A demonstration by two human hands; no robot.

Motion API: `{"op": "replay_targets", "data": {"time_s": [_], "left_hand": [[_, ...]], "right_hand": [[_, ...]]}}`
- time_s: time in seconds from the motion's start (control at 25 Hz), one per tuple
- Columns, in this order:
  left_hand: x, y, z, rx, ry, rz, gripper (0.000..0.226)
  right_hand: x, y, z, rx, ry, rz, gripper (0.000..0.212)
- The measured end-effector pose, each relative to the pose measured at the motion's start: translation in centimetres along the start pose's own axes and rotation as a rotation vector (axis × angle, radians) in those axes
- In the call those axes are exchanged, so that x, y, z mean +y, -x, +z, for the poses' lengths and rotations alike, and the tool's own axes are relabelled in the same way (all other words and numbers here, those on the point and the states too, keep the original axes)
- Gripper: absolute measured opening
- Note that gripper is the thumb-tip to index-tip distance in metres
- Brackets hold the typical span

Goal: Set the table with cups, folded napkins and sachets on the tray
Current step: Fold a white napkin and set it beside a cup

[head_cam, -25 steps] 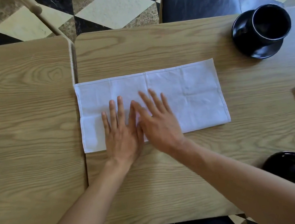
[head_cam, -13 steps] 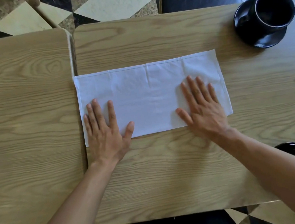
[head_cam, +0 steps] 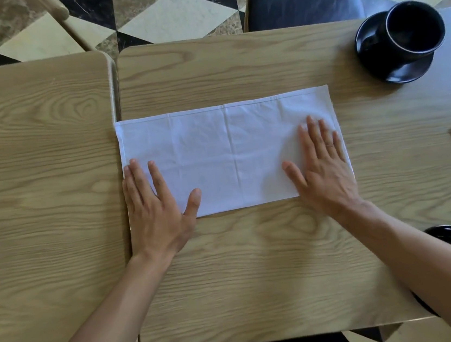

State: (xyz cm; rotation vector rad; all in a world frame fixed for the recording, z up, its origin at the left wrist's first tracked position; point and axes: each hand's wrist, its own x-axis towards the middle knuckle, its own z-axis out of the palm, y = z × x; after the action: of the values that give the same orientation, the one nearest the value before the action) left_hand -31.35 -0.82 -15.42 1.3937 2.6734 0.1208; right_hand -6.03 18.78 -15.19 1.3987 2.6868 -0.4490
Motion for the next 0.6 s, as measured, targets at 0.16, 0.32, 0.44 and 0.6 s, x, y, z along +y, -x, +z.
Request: {"op": "replay_targets", "data": {"time_s": [0.16,0.32,0.44,0.6], "left_hand": [[5.3,-4.4,-0.3,0.054,0.039,0.163,0.074],[6.6,-8.0,1.2,-0.041,-0.026,0.164,0.060],[2.6,-8.2,1.9,0.012,-0.060,0.135,0.066],[-2.6,-8.3,1.6,0.042,-0.067,0.108,0.071]], "right_hand": [[-7.5,-3.5,0.9,0.029,-0.086,-0.215,0.072],[-8.7,-7.1,1.7,0.010,0.004,-0.270,0.063],[-3.7,-7.4,1.5,0.051,0.067,-0.275,0.069],[2.7,-7.5,0.1,0.057,0.105,-0.141,0.078]]}}
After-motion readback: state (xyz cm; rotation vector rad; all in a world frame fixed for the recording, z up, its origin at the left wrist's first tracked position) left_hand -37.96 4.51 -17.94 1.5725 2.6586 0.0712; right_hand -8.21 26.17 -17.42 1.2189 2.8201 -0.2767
